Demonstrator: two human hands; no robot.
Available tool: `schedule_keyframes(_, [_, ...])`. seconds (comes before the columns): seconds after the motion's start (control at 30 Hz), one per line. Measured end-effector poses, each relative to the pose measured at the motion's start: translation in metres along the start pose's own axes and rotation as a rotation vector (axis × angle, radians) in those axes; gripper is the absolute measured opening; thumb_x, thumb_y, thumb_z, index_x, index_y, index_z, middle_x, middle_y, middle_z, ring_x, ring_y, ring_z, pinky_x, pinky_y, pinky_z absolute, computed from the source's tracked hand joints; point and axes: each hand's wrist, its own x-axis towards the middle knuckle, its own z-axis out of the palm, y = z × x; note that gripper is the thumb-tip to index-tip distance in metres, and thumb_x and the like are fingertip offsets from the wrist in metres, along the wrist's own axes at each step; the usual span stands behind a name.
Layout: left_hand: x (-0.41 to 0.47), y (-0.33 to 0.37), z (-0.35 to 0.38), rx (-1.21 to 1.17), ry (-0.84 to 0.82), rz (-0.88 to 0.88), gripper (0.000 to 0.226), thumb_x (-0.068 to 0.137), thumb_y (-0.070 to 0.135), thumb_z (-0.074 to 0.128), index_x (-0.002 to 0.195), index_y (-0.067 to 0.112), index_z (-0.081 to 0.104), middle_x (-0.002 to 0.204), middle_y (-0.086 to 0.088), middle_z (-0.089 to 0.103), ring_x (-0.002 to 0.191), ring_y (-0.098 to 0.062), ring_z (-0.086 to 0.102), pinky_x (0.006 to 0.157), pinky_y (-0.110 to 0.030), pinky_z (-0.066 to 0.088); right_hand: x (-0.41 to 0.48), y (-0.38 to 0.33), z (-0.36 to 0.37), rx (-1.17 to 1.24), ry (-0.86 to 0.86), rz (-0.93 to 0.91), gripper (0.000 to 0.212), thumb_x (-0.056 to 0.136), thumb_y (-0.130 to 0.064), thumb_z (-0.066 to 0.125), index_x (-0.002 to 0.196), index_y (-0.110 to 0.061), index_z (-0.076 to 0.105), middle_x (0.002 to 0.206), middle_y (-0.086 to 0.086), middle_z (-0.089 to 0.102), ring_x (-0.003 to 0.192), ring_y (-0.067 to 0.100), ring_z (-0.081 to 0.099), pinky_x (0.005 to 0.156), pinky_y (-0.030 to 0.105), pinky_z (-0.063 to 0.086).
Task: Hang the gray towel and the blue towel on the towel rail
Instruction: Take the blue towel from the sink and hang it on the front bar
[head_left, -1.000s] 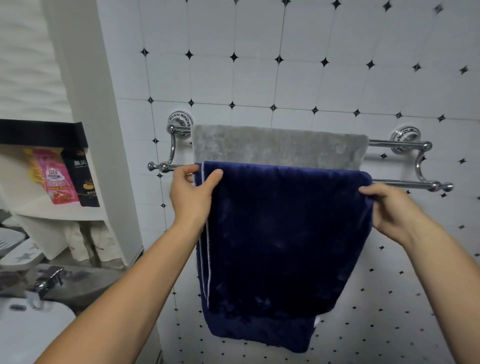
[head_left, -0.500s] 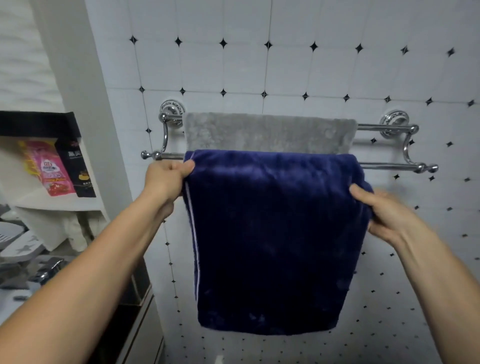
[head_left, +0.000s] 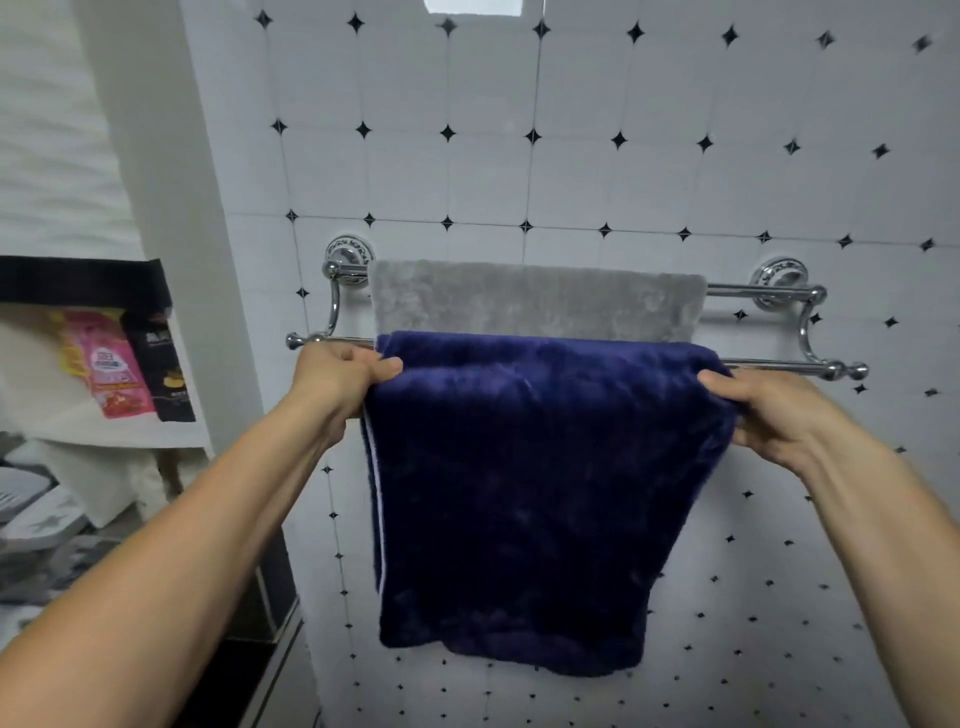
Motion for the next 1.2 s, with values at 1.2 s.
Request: schedule_keyframes(1.2, [0.014, 0.011, -0.004, -0.161, 0.048, -0.018, 0.019, 0.078, 0.020, 0.076, 0.087, 0.006, 0.068, 0.067, -0.006, 0.065, 0.046, -0.016, 0.058, 0.041, -0.021, 0.049, -0.007, -0.008, 0.058, -0.314, 0.373, -0.113, 0.021, 0.060, -0.019, 0.084, 0.064, -0.013, 0.065, 0.061, 0.008, 0.064, 0.053, 0.021, 0.059, 0.054, 0.028, 0.042])
